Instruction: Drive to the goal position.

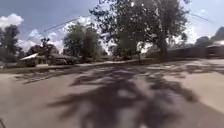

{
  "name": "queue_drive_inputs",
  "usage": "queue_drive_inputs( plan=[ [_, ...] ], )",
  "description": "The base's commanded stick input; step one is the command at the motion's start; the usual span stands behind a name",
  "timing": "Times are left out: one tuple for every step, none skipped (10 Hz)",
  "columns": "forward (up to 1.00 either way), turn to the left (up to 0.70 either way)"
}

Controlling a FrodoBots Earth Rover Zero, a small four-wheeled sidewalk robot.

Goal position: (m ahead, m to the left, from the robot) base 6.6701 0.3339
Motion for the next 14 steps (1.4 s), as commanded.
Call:
queue_drive_inputs(
  plan=[
    [0.70, 0.00],
    [0.70, 0.00],
    [0.70, 0.00],
    [0.70, 0.00],
    [0.70, 0.00],
    [0.70, 0.00],
    [0.70, 0.00],
    [0.70, 0.00],
    [0.70, 0.00],
    [0.70, 0.00],
    [0.70, 0.00],
    [0.70, 0.00],
    [0.70, 0.00],
    [0.70, 0.00]
  ],
)
